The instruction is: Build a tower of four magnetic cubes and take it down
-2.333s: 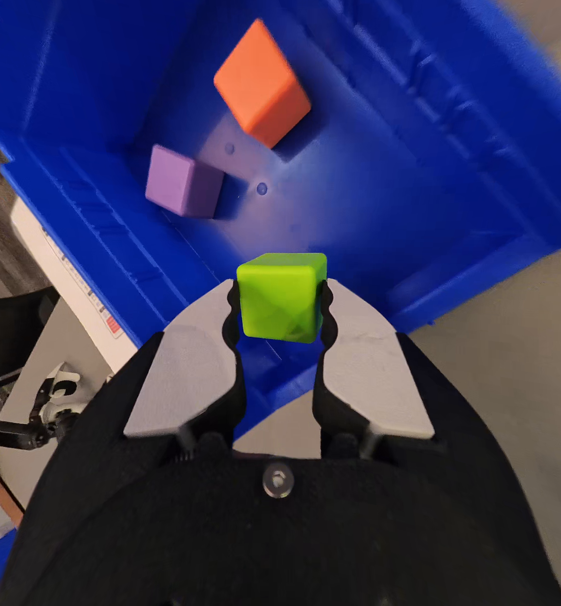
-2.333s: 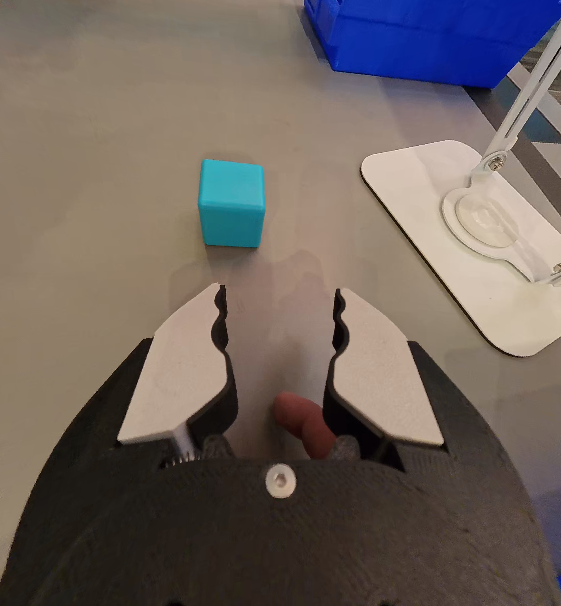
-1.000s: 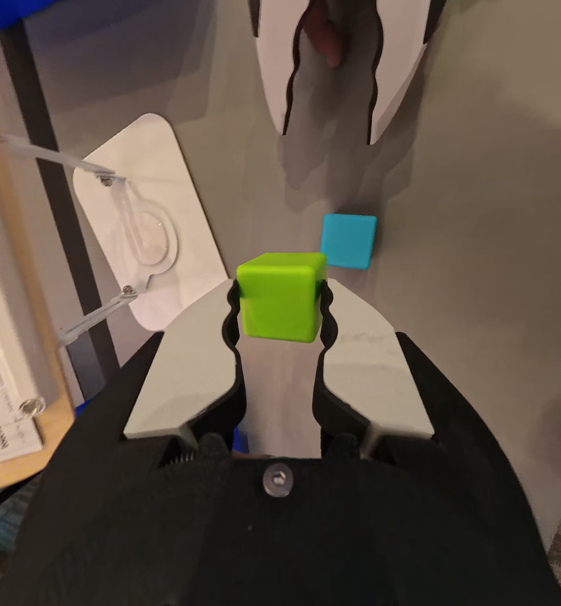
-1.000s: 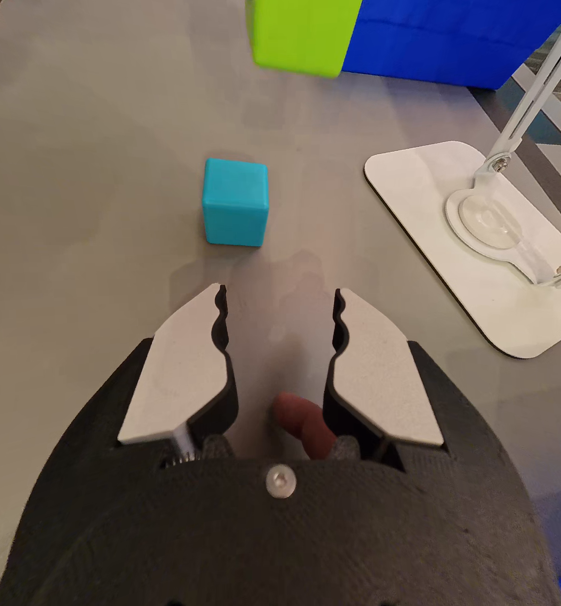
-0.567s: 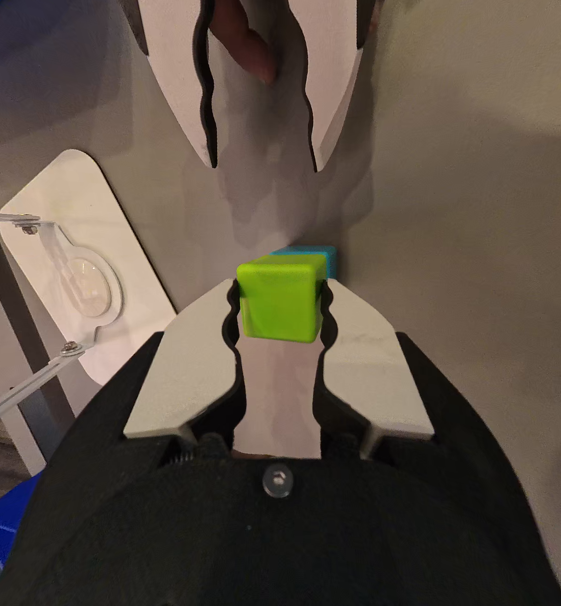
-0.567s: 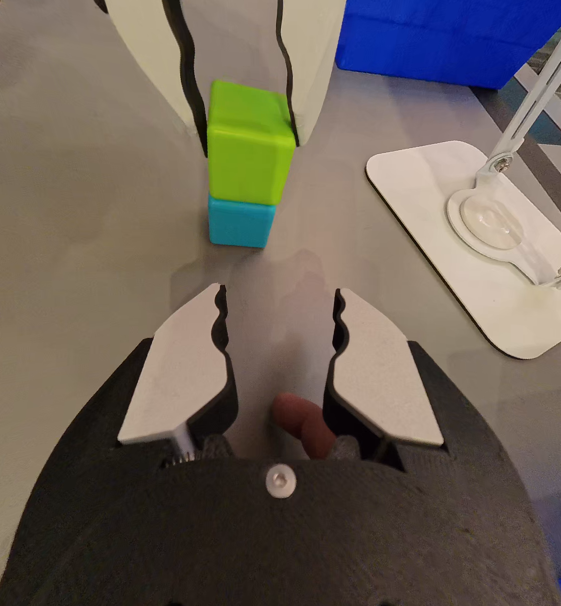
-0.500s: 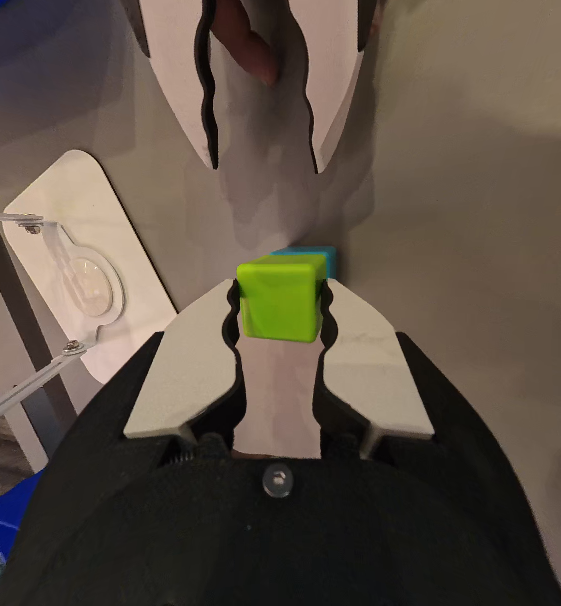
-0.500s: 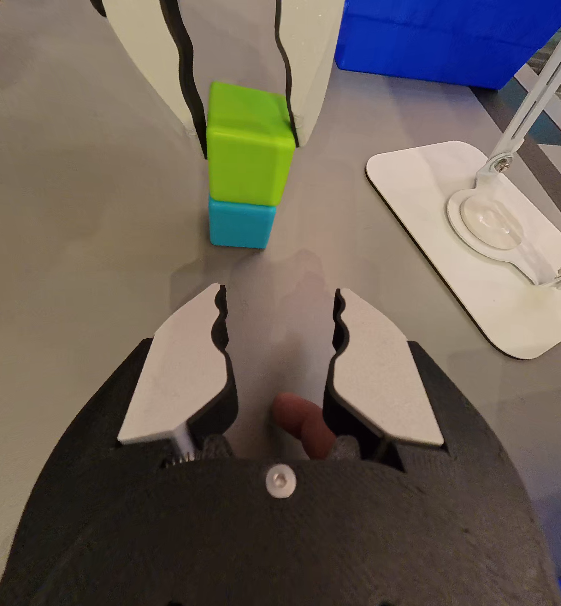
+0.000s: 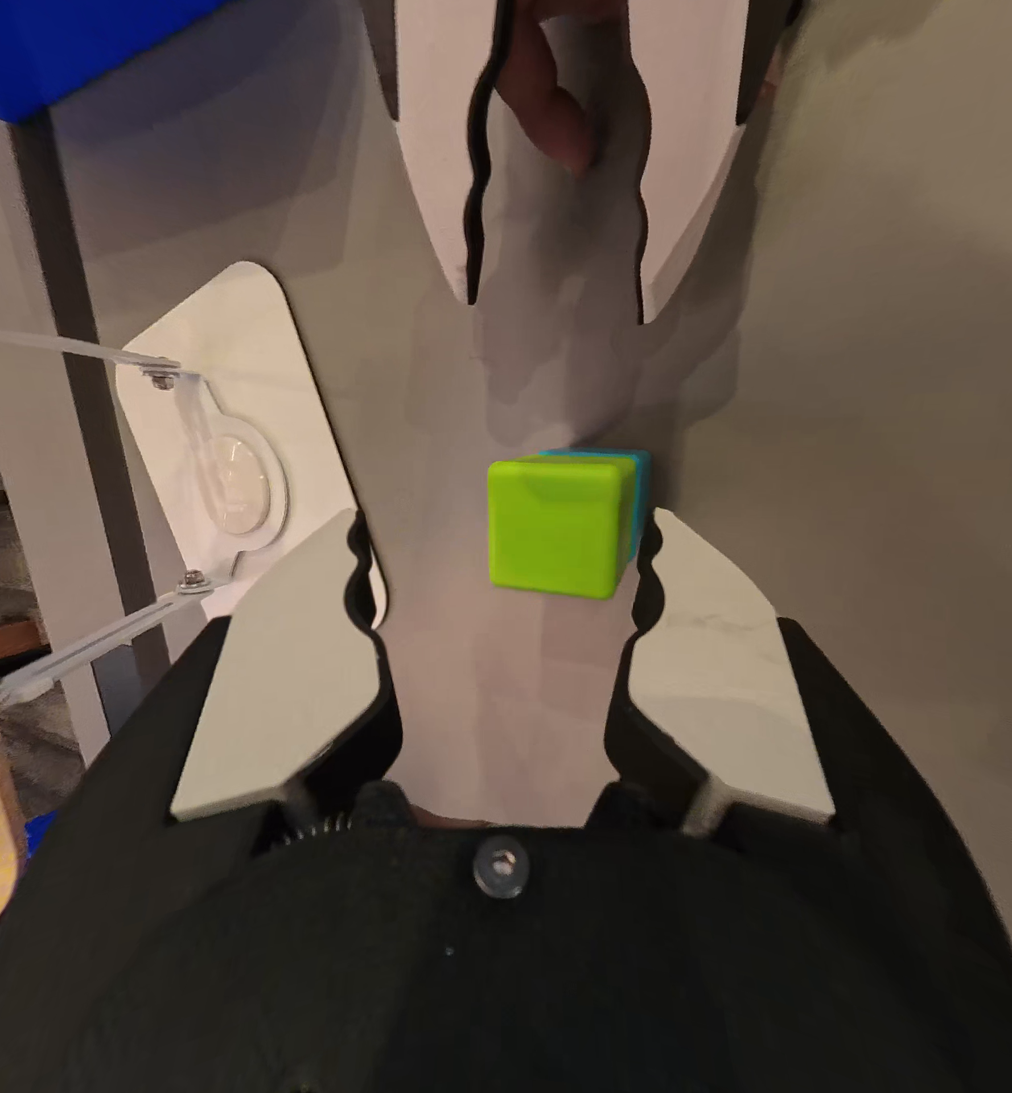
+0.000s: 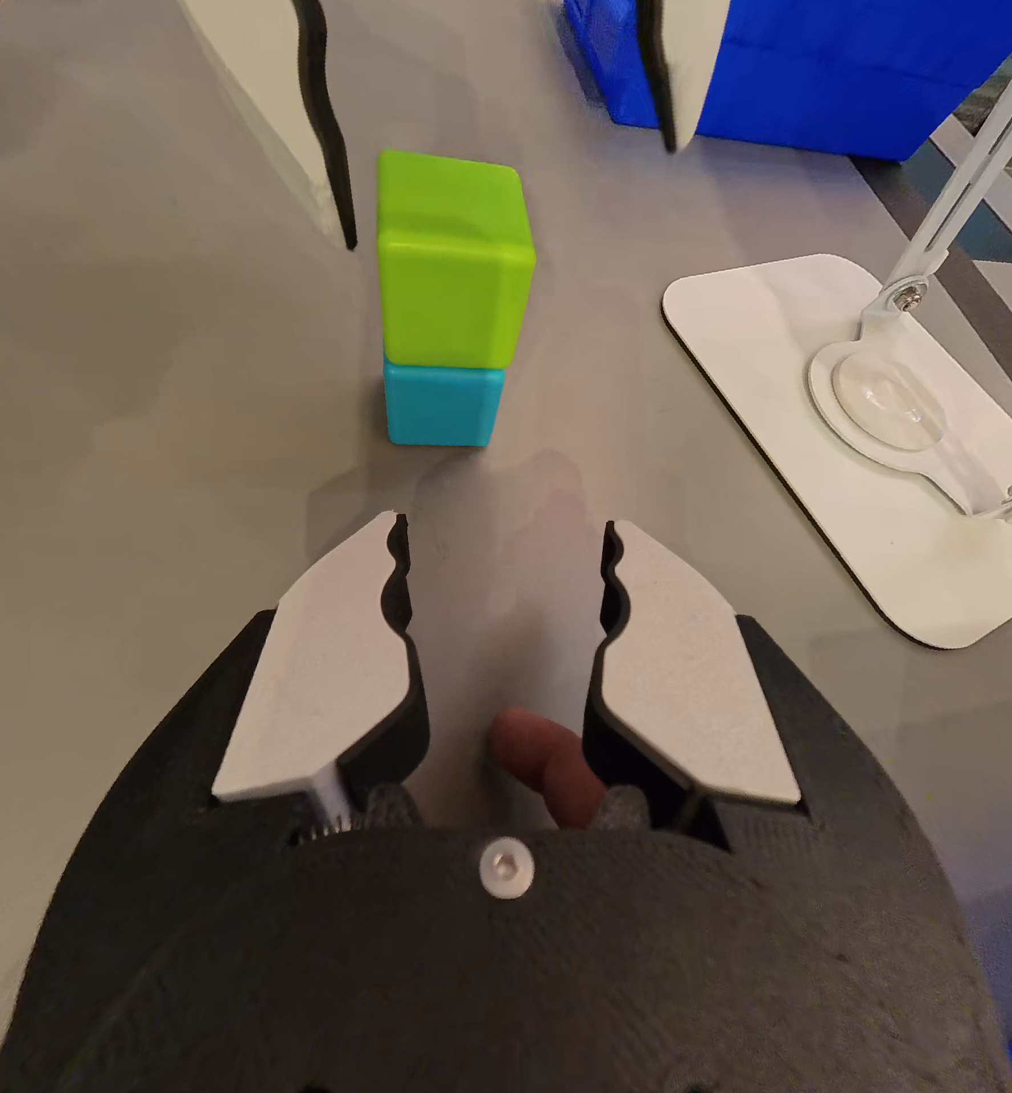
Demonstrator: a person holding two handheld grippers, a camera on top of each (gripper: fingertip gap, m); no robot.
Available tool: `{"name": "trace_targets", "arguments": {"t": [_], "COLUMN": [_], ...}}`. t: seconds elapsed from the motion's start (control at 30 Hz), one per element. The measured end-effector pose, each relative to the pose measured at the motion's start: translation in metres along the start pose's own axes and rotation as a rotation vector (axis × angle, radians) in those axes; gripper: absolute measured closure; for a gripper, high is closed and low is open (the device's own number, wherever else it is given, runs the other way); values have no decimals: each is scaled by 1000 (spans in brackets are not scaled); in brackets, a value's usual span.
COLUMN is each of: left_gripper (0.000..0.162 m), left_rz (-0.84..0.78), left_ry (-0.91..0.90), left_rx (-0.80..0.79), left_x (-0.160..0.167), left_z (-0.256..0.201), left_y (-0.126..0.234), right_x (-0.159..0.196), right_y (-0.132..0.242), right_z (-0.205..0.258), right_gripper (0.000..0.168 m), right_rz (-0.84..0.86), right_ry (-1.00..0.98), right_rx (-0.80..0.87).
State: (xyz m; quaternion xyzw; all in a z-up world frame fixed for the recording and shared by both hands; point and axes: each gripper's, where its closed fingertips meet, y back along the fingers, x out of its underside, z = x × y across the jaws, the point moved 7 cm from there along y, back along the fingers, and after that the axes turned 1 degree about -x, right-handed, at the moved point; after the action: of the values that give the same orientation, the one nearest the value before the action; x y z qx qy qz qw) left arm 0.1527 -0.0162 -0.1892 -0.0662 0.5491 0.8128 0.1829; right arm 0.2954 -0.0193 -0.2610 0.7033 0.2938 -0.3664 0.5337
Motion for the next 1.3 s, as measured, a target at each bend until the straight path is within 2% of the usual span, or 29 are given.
{"name": "trace_targets", "arguments": {"t": [0.13,0.27,0.33,0.43,0.57,0.73,0.9,1.03,1.2,1.3], "left_gripper": [75,78,79,91,98,108,109,109,102,91], "left_rz": [-29,-21,-2,26,57,119,75,130,178,208], "left_ry": [11,-23,-6,28,106,110,87,89,94,94], "left_rx": [-37,-150,-190,-271,-292,-258,-183,-145,-85,-54], "left_x": [7,30,48,82,134,192,225,251,275,287], "left_z": [10,29,43,73,114,155,184,204,220,225], "left_y": [22,55,74,98,112,100,77,48,16,0], "right_x": [0,0,0,0,0,0,-1,-1,0,0], "right_y": [0,0,0,1,1,2,4,6,7,7], "right_z": [0,-1,-1,-1,-2,-3,-4,-5,-6,-5], "right_gripper": [105,105,105,105,105,105,105,105,105,105], "right_rz": [0,-4,-5,-7,-15,-24,-42,-53,-60,-58], "right_ry": [0,-6,-8,-13,-22,-31,-49,-63,-76,-73], "right_rx": [0,-2,-2,-4,-5,-10,-17,-23,-30,-34]}}
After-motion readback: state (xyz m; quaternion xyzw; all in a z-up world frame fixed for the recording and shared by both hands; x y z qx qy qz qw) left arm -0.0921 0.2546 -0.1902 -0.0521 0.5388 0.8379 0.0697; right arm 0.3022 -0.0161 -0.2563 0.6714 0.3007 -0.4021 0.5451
